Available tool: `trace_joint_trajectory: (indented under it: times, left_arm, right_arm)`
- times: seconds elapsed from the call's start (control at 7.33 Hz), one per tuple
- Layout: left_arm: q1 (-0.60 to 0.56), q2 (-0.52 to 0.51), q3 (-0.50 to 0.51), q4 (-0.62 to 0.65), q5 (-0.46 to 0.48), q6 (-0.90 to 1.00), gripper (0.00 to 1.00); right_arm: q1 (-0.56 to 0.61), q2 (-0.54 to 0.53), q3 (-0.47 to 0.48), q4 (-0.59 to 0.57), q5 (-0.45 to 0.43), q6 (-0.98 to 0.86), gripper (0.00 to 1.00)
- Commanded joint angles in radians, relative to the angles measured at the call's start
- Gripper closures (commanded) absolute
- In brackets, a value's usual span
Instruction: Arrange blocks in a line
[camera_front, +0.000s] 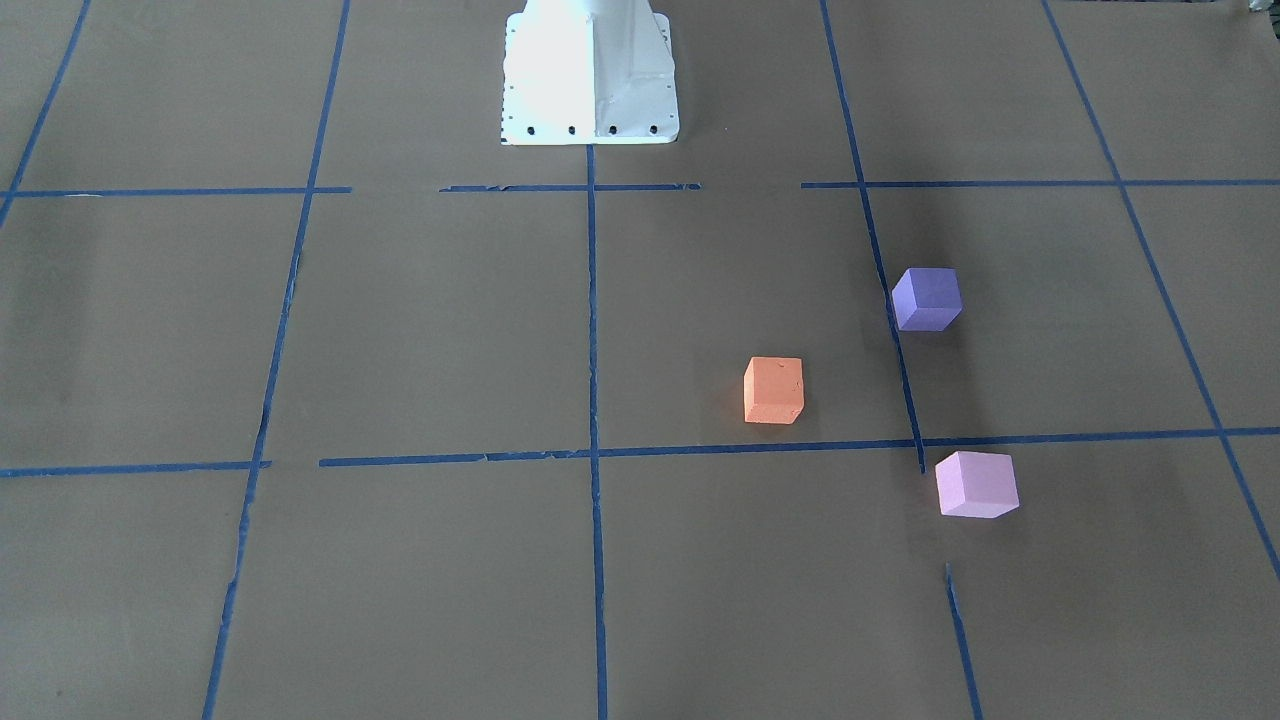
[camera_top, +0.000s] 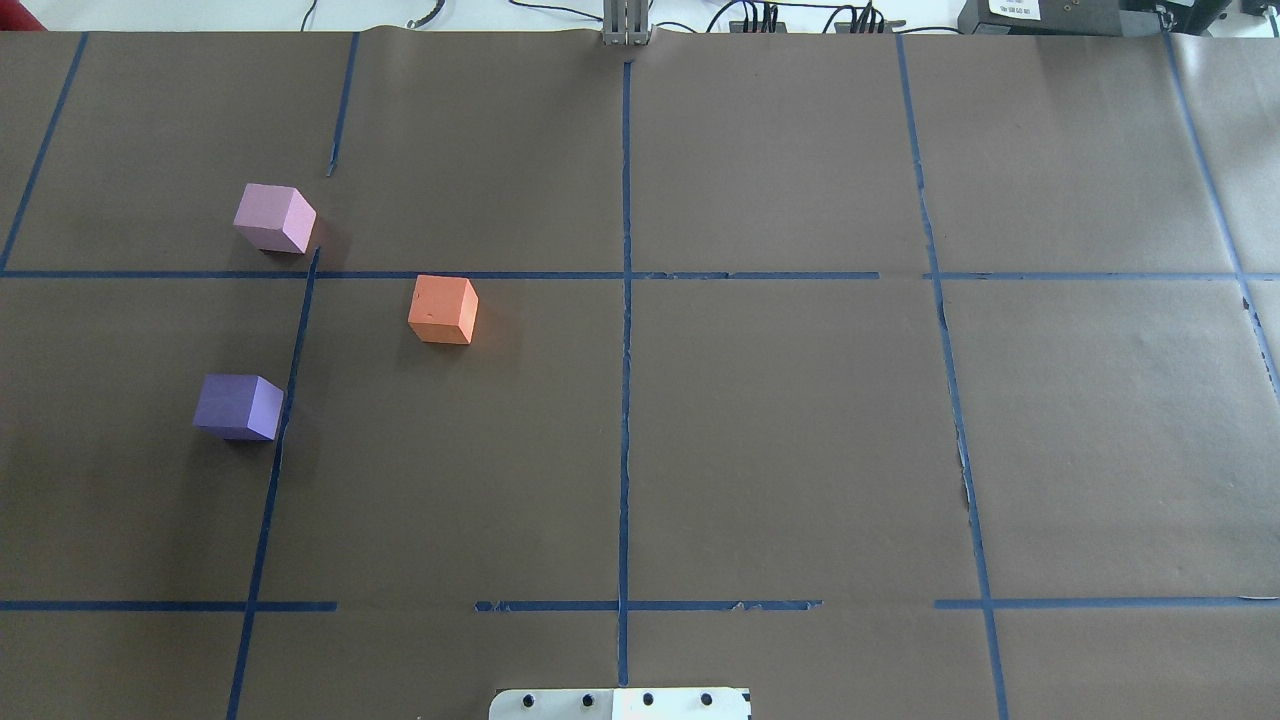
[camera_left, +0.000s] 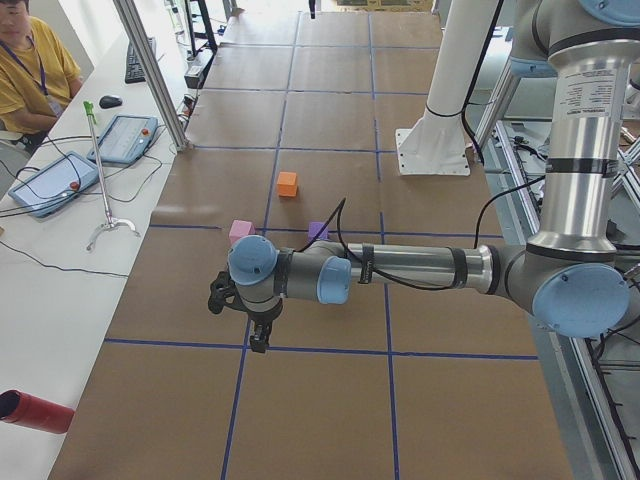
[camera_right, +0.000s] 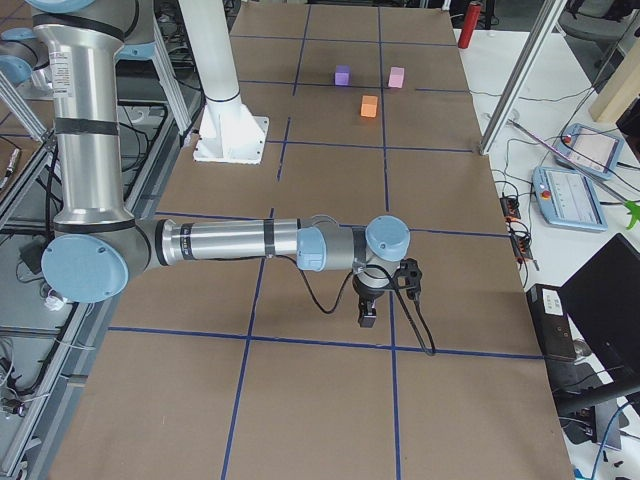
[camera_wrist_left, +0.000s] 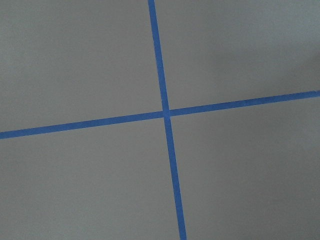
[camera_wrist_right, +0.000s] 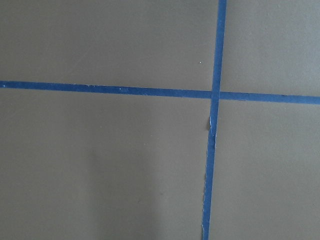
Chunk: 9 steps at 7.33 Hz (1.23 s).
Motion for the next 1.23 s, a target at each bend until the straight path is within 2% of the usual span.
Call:
trace_joint_trajectory:
  times: [0.0, 0.41, 0.68, 0.82, 1.09]
  left_arm:
    - [0.000, -0.002, -0.003, -0.002, 0.001, 0.000, 0.00]
    - [0.003, -0.034, -0.014, 0.000, 0.005, -0.014, 0.00]
    - [0.020, -0.062, -0.049, -0.059, 0.017, -0.014, 0.00]
    - [0.053, -0.118, -0.055, -0.086, 0.012, -0.099, 0.00]
    - [0.212, -0.213, -0.072, -0.156, 0.021, -0.382, 0.00]
  right_arm:
    - [0.000, 0.000, 0.000, 0.000, 0.000, 0.000, 0.00]
    - [0.000, 0.000, 0.002, 0.000, 0.000, 0.000, 0.00]
    - [0.000, 0.000, 0.000, 0.000, 0.000, 0.000, 0.00]
    - [0.000, 0.000, 0.000, 0.000, 0.000, 0.000, 0.00]
    - [0.000, 0.000, 0.000, 0.000, 0.000, 0.000, 0.00]
